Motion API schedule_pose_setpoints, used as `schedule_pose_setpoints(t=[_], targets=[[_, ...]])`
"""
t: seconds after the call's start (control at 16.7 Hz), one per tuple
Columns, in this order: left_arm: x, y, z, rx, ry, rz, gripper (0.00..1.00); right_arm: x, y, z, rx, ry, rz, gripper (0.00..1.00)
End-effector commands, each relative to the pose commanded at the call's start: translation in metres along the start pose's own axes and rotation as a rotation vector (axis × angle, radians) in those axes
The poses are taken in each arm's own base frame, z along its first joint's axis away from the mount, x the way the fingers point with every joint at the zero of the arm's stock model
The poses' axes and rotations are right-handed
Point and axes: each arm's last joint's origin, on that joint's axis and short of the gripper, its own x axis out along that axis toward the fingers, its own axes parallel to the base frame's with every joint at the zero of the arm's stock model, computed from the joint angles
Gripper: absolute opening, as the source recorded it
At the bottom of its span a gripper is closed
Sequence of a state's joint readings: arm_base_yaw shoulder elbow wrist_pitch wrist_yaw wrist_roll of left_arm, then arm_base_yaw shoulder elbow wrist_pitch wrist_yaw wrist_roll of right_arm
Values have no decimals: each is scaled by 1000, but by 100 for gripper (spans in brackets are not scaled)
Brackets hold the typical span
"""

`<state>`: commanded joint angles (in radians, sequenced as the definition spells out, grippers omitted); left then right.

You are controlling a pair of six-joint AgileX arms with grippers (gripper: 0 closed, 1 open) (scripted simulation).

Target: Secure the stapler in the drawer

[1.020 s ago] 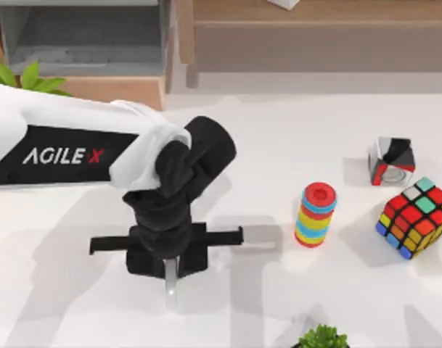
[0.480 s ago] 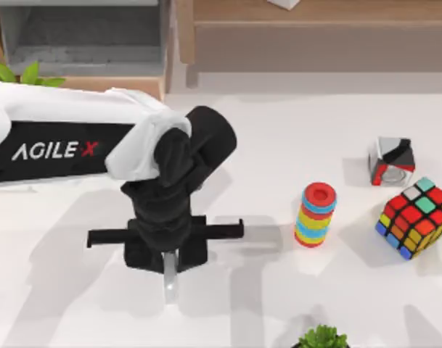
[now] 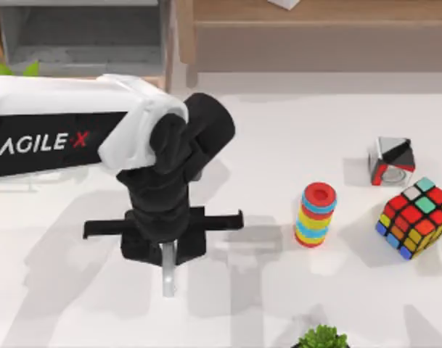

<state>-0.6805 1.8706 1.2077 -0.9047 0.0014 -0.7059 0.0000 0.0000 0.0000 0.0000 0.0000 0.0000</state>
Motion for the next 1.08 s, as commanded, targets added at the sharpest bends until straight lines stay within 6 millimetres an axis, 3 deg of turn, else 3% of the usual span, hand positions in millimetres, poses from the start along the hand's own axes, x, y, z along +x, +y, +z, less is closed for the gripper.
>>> schedule_pose_setpoints(t=[0.24, 0.42, 0.6, 0.78, 0.96, 1.08], targets=[[-39, 23, 42, 3, -60, -81, 0, 0, 0, 0, 0, 0, 0, 100], [-80, 65, 91, -2, -136, -125, 0, 0, 0, 0, 0, 0, 0, 100], [-119, 131, 137, -17, -219, -122, 0, 0, 0, 0, 0, 0, 0, 100], [-143, 210, 172, -37, -285, -75, 0, 0, 0, 0, 0, 0, 0, 100], [-142, 287, 195, -57, -293, -12, 0, 0, 0, 0, 0, 0, 0, 100], [-123, 328, 207, -53, -255, 15, 0, 0, 0, 0, 0, 0, 0, 100]])
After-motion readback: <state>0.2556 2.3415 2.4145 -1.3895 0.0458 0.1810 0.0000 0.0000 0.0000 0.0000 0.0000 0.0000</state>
